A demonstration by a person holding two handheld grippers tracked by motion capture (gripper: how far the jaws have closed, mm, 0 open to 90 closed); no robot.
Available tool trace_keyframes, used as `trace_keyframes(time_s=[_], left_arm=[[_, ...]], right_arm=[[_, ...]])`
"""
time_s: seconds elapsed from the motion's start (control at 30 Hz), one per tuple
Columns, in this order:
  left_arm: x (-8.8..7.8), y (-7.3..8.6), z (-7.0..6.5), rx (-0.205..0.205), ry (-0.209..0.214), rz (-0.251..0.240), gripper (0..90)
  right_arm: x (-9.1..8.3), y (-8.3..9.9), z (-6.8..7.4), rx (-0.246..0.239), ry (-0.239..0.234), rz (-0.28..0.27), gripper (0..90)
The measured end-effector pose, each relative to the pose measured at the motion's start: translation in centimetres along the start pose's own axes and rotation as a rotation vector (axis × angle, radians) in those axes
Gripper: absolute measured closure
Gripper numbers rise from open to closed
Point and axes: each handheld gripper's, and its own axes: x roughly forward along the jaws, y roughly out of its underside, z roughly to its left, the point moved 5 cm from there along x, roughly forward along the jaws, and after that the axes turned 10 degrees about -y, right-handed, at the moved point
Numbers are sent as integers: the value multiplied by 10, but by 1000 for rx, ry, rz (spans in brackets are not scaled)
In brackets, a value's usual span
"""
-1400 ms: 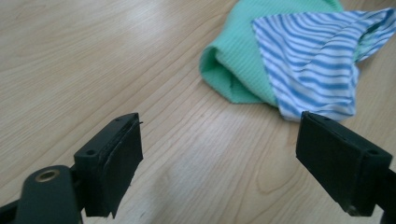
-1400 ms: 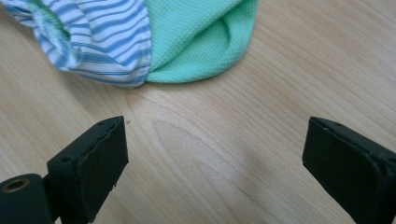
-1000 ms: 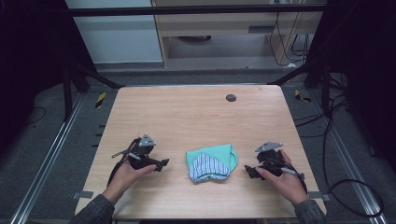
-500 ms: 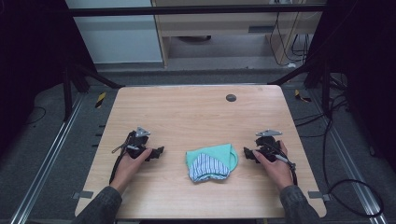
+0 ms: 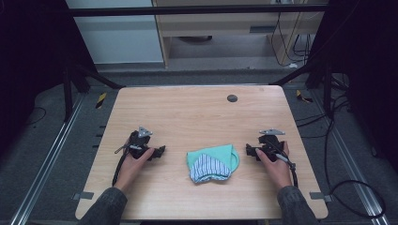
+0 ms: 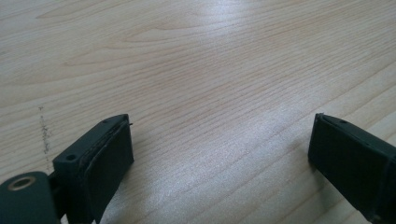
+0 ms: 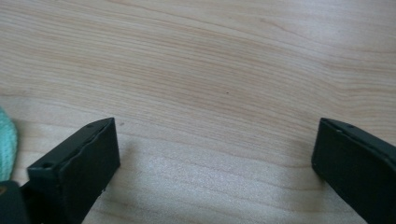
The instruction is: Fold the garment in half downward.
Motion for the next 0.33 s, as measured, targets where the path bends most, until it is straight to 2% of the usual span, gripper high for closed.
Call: trace_keyframes(time_s=[0.17,0.33], left_arm=[[1,1,1,-26,-28,24,0],[1,1,1,-30,-30,25,0]], right_arm=[[-1,1,2,49,40,-8,1],[-1,2,3,62,53,-9,2]])
